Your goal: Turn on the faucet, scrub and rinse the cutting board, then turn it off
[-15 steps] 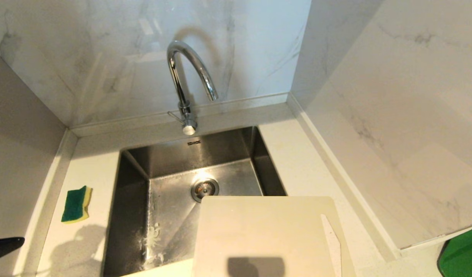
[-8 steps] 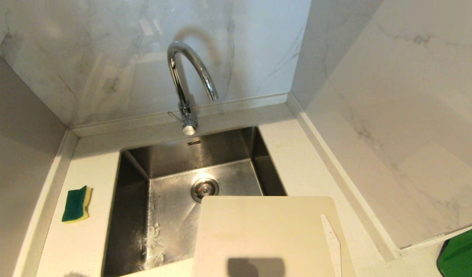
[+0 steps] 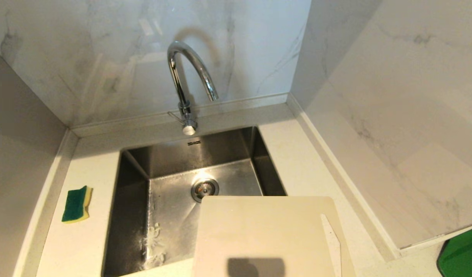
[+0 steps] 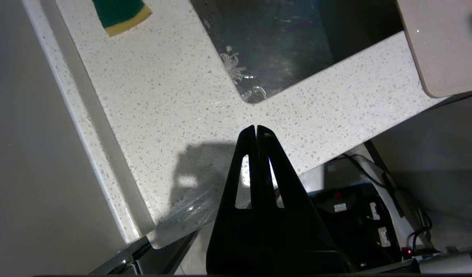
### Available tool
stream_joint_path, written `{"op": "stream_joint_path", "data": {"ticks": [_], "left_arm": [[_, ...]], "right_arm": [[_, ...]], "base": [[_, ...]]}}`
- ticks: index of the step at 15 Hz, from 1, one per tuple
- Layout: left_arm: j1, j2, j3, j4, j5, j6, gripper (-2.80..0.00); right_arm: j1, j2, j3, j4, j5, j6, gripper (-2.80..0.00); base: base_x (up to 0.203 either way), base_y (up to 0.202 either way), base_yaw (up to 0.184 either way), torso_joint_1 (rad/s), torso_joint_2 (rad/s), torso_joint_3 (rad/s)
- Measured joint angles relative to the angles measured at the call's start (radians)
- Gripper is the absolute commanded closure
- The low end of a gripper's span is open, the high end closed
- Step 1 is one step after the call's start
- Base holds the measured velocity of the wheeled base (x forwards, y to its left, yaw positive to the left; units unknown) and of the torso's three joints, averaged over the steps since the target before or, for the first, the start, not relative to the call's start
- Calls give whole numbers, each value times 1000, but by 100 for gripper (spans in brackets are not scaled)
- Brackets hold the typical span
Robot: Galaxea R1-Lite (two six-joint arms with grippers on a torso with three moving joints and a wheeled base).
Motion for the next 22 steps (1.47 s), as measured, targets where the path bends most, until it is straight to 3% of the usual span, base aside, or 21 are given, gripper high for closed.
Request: {"op": "stream_joint_path", "data": {"ticks": [9, 12, 14, 16, 19, 22], "left_arm": [[1, -296, -15, 36, 5, -15, 0], [2, -334, -15, 32, 5, -70, 0], [2, -344, -12, 32, 57, -148, 0], [2, -347, -6, 31, 165, -217, 0], [2, -348, 2, 12, 203, -122, 0], [2, -349, 38, -41, 167, -50, 0]], "right_arm": [[0, 0, 0, 0, 0, 0, 0], [0, 0, 0, 0, 0, 0, 0], [0, 0, 0, 0, 0, 0, 0], [0, 0, 0, 0, 0, 0, 0], [0, 0, 0, 0, 0, 0, 0], [0, 0, 0, 0, 0, 0, 0]], "base": [[0, 0, 0, 0, 0, 0], [0, 0, 0, 0, 0, 0], [0, 0, 0, 0, 0, 0], [0, 0, 0, 0, 0, 0], [0, 0, 0, 0, 0, 0], [0, 0, 0, 0, 0, 0]]}}
